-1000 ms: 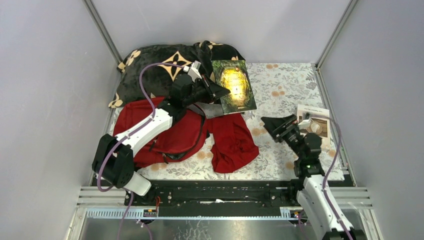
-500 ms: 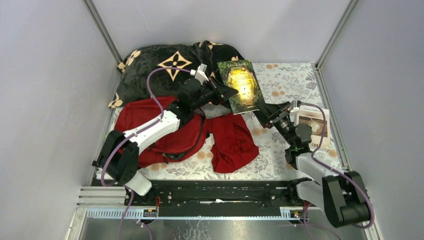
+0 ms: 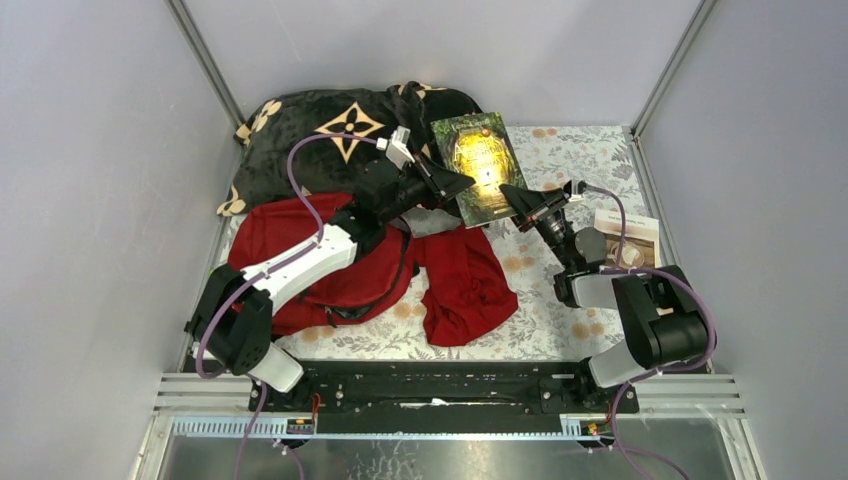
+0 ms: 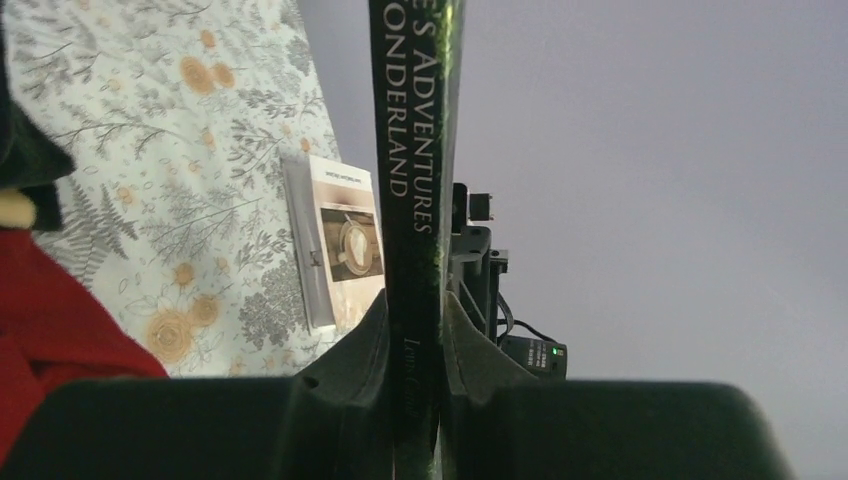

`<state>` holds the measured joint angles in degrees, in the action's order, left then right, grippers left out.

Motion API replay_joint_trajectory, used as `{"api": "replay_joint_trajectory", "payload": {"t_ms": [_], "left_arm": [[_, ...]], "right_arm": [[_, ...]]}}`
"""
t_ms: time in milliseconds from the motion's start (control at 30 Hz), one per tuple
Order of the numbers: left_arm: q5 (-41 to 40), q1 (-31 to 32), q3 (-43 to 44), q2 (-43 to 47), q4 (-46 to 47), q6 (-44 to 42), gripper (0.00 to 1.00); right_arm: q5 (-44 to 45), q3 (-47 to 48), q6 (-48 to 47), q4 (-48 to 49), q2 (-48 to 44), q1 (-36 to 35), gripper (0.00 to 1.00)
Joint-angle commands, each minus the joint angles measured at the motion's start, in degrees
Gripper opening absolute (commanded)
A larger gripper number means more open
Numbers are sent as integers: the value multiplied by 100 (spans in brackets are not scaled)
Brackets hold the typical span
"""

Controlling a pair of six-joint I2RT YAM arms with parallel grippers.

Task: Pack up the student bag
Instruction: Pick up the book from the center of the board.

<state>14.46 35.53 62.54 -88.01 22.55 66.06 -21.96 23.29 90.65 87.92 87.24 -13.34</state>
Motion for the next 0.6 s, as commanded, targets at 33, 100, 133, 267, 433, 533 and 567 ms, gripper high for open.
{"api": "replay_joint_trajectory", "payload": {"t_ms": [33,100,133,267,433,533,567], "left_arm": [[220,24,282,207,185,-461,39],[280,4,451,259,-350,-860,75],[181,-8,557,335,-1047,-1218,85],[-1026,97,1468,457,-3905,-3286,99],[-3419,647,1357,666,-5620,-4632,99],[-3926,1047,884,702,-5833,-4688,99],[-4105,1166,805,658,-5899,-4622,99]], "right_arm": [[96,102,-67,547,-256,-27,0],[52,49,-199,301,-383,-17,0],[-94,45,-284,87,-460,18,0],[-868,-32,-1119,-1462,-1133,305,0],[-456,460,-3530,-6219,-3058,751,0],[627,1196,-4753,-8971,-3708,757,0],[791,1321,-4960,-9558,-3830,755,0]]}}
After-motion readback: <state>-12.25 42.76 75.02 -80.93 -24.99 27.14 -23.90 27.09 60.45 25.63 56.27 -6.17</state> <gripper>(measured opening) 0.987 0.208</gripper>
